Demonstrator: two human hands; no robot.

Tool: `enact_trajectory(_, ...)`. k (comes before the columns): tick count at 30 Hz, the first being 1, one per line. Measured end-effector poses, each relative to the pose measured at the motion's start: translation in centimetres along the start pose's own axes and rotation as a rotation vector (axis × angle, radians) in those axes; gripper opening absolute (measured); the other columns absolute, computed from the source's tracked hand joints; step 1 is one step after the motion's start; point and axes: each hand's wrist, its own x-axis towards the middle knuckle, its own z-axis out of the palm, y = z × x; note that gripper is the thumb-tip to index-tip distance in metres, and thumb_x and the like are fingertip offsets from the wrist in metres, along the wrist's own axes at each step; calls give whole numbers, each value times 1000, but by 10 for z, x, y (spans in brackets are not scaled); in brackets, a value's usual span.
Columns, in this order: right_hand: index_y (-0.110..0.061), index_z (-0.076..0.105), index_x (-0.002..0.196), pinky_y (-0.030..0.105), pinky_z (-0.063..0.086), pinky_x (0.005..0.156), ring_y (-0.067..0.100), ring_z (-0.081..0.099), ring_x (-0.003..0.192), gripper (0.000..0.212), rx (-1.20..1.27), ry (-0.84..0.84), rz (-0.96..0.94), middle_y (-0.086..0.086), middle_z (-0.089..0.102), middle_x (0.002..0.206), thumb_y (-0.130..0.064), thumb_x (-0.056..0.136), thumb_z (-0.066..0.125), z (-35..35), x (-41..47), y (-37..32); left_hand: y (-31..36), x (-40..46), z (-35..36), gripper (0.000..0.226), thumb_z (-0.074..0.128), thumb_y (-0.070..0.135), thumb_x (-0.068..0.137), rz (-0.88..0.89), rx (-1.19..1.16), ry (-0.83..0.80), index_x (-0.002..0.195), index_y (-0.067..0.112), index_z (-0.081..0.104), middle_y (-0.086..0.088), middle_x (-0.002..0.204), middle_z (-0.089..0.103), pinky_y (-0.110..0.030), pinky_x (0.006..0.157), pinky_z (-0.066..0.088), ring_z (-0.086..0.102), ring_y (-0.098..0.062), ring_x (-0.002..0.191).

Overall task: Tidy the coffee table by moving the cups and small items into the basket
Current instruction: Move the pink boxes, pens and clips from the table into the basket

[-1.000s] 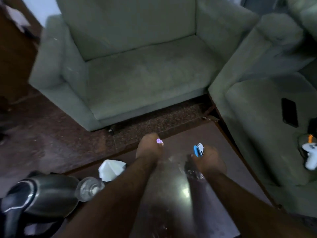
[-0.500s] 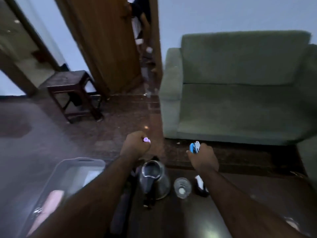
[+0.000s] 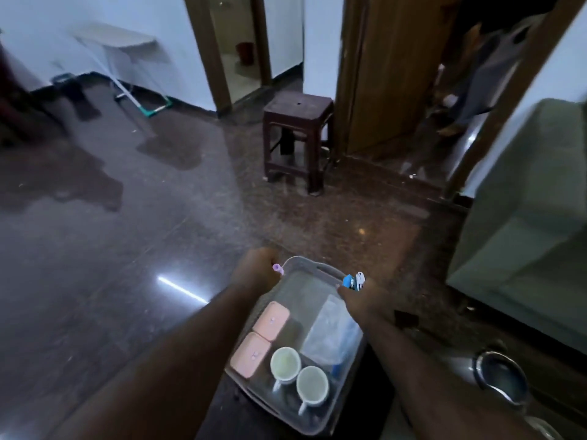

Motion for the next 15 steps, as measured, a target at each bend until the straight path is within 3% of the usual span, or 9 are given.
enact_trajectory(6, -5, 63, 117, 37, 51, 91, 33, 63, 114, 65, -59, -200, 45, 16, 67, 121, -51, 73, 75, 119, 20, -4, -66, 9, 54, 36, 44, 36, 78, -2, -48, 60, 76, 7, 66, -14, 77, 69, -37, 64, 54, 65, -32, 74)
enact_trajectory(11, -5, 63, 119, 35, 51, 90, 33, 64, 114, 61, -82, -209, 19, 17, 66, 123, -45, 74, 76, 171, 46, -12, -87, 26, 74, 29, 48, 34, 78, 2, -91, 58, 69, 10, 60, -6, 69, 65, -38, 65, 57, 63, -27, 67)
enact_trajectory(15, -5, 64, 120, 33, 51, 85, 31, 65, 114, 67, -83, -205, 43, 16, 67, 125, -45, 69, 80, 188, 56, -17, -97, 34, 79, 26, 53, 31, 77, -4, -83, 31, 77, 8, 64, -7, 75, 69, -38, 66, 58, 65, -27, 69)
